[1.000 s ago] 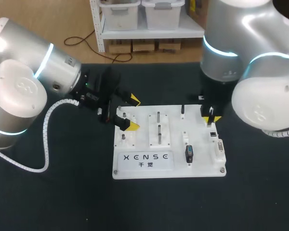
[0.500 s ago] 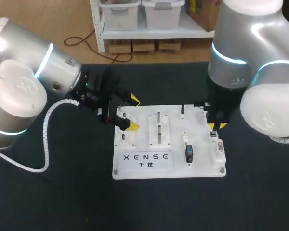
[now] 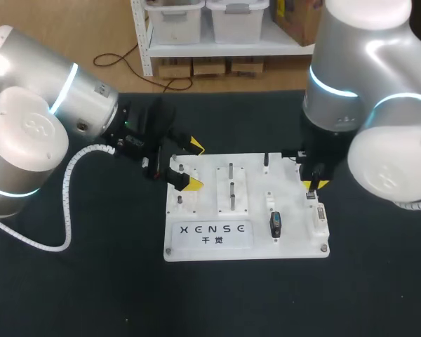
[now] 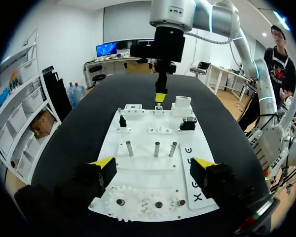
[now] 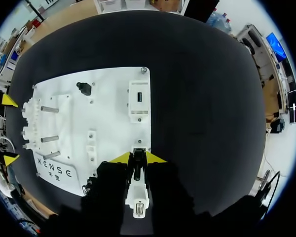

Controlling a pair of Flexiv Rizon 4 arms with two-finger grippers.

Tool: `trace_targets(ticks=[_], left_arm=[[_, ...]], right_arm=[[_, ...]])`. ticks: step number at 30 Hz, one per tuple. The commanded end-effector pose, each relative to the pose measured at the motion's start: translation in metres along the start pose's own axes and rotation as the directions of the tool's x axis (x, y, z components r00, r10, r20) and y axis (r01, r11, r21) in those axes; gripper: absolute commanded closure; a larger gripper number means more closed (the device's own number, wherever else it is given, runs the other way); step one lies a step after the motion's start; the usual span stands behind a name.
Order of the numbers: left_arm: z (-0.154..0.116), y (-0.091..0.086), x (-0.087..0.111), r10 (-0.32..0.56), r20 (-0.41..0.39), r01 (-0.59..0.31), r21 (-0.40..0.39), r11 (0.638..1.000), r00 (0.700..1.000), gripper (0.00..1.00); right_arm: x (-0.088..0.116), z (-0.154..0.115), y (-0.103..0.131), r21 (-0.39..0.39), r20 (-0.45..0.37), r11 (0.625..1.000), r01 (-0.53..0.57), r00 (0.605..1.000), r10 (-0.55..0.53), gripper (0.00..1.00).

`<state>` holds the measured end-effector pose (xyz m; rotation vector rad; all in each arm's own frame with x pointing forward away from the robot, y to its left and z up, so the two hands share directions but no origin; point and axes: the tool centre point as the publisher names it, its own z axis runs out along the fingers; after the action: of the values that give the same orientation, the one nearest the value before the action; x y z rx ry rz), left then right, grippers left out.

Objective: Insert the Ethernet cable into its matching sockets.

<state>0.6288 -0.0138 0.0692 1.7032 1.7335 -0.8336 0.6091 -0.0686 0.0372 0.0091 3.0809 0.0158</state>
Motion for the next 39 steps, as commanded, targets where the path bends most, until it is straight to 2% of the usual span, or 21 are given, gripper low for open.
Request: trace_targets(ticks=[1,39], left_arm=[[0.0,-0.001,0.001,0.001,0.002,-0.001,-0.002,1.0,1.0,0.0],[0.0,-0.001,0.001,0.001,0.002,-0.001,-0.002,1.0,1.0,0.0]], right_arm=[[-0.001,0.002,-0.002,0.001,-0.002,1.0,-0.004,1.0,0.004,1.0],[-0.002,0.014,0.001,-0.001,-0.037,1.0,0.001,0.999,-0.001,1.0]])
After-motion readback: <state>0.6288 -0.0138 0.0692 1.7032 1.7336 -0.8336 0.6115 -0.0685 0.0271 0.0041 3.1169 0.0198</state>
